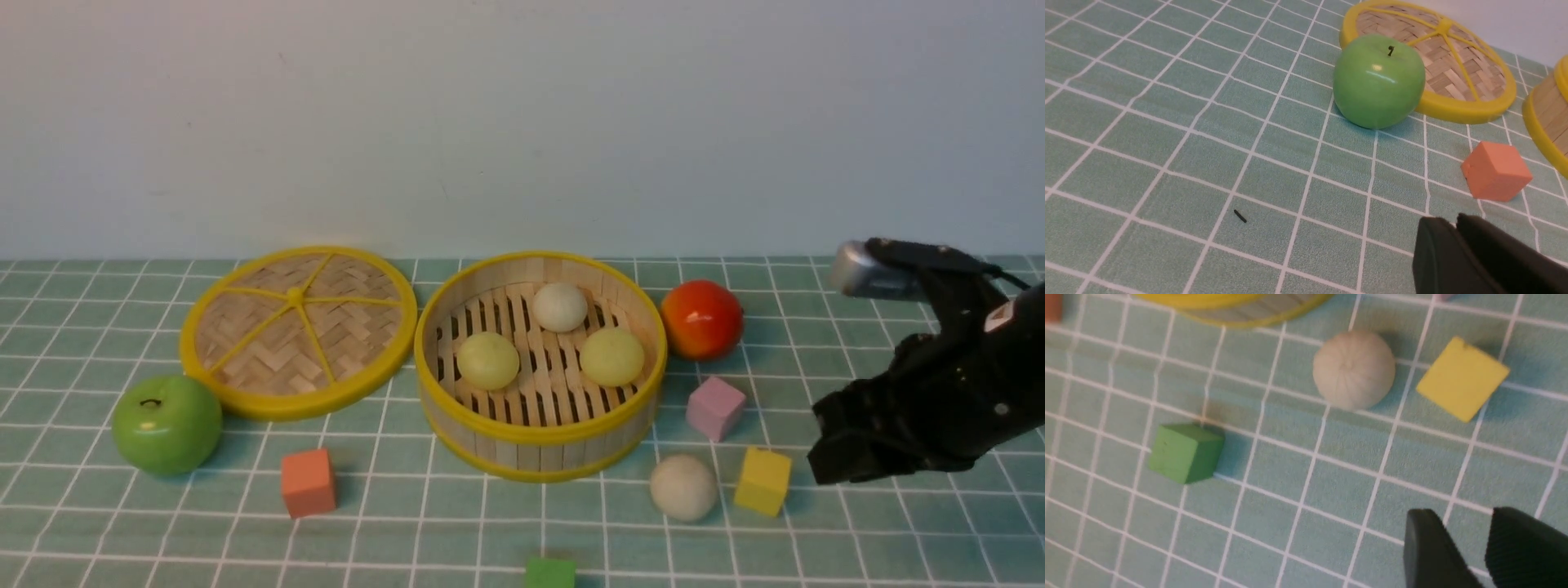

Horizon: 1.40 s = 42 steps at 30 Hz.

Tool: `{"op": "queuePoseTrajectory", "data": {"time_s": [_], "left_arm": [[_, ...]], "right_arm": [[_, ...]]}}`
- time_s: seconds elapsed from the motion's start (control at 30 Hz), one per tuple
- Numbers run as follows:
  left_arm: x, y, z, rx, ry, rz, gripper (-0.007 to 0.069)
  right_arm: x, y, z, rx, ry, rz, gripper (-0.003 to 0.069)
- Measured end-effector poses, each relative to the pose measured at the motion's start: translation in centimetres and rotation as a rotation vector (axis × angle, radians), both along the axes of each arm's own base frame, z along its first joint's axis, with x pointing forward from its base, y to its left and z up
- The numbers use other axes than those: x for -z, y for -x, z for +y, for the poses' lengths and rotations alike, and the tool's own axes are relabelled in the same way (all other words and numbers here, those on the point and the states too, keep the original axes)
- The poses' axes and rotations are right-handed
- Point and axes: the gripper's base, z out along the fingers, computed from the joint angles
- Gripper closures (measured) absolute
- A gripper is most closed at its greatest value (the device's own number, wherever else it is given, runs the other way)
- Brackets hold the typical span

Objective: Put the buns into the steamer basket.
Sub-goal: Use the right arm to grab a steamed stuffed bun

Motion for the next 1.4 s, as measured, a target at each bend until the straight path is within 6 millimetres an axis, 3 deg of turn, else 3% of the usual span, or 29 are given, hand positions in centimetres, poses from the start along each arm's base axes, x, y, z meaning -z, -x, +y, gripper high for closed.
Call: {"op": "queuePoseTrajectory", "data": {"time_s": [0.27,0.67,0.8,0.97,1.4], "left_arm": [[0.0,0.0,0.0,0.0,0.0,0.0,0.0551],[0.0,0.0,0.0,0.0,-0.001,0.0,0.0546],[0.0,0.0,0.0,0.0,-0.001,0.0,0.0543],[0.0,0.0,0.0,0.0,-0.001,0.0,0.0533],[0.0,0.0,0.0,0.001,-0.001,-0.001,0.0522]], "right_arm": [[0.3,-0.1,0.6,0.045,0.079,-0.024,0.0419],[0.4,-2.0,1.1,0.131,0.006,-0.153,0.0419],[1.2,-2.5,2.4,0.09,-0.012,-0.143,0.0419],[1.0,-3.2,6.3,-0.069,0.006,-0.106,0.0419],[4.1,-4.6,8.5,-0.038,0.087,0.014,0.0419]]}}
